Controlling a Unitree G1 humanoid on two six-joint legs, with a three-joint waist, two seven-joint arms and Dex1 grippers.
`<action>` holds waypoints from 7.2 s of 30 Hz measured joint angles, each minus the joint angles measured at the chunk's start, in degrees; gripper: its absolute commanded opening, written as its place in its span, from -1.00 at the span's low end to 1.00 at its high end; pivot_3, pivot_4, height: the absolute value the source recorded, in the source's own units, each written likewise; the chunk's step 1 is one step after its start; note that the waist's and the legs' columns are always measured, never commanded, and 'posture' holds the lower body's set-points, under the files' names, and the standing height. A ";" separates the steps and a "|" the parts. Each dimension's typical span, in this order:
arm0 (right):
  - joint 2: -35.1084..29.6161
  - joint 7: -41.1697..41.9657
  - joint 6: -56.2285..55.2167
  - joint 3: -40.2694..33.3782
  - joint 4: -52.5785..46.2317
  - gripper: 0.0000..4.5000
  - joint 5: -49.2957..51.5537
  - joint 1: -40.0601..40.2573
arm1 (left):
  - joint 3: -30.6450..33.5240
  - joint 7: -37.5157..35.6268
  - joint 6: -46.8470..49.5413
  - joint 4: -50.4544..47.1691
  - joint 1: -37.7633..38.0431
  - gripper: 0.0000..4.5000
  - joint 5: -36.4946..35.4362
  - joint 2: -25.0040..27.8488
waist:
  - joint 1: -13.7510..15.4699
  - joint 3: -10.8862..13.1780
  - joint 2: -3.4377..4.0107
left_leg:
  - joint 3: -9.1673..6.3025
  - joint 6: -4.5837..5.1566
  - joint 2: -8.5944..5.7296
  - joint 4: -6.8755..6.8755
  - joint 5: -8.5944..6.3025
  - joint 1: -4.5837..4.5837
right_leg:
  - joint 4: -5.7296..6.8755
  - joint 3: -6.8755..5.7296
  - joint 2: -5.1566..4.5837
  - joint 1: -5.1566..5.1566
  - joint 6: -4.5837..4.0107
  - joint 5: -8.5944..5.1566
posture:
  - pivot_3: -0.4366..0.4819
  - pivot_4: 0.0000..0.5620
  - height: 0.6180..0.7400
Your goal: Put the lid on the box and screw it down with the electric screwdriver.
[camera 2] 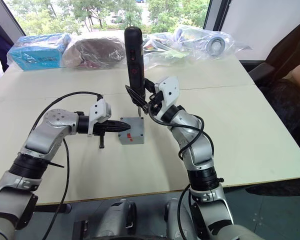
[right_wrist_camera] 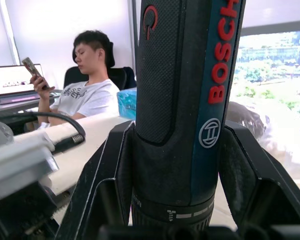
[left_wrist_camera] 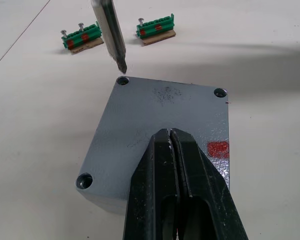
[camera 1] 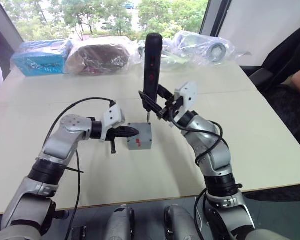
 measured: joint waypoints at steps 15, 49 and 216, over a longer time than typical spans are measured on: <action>-1.18 -0.27 -6.19 0.85 4.04 -0.18 -1.45 0.82 | -0.01 0.39 0.09 -1.03 0.68 -1.00 0.11 0.00 | 0.00 -0.01 0.00 | 0.00 0.00 0.00 0.00 0.00 0.04 | 0.01 0.01 0.00 0.03 0.00 0.00 | -0.05 -0.47 1.00; -2.04 -3.96 6.99 5.17 2.35 -0.18 -3.40 0.40 | -0.65 1.29 1.26 -1.03 3.26 -1.00 2.48 0.06 | -0.19 -2.30 -0.63 | -0.05 0.16 0.07 -0.92 -0.11 2.07 | -0.17 0.09 -0.19 1.62 -0.53 -0.47 | -0.05 -0.47 1.00; -23.87 13.02 32.02 18.65 -1.00 -0.98 -4.95 -5.70 | 0.65 -2.03 -5.61 7.78 2.39 -1.00 6.68 0.81 | 0.06 -0.69 -0.34 | -0.11 0.22 0.05 -0.08 -0.13 0.03 | 0.13 -0.12 0.06 -0.04 -0.28 -0.35 | -0.05 -0.47 1.00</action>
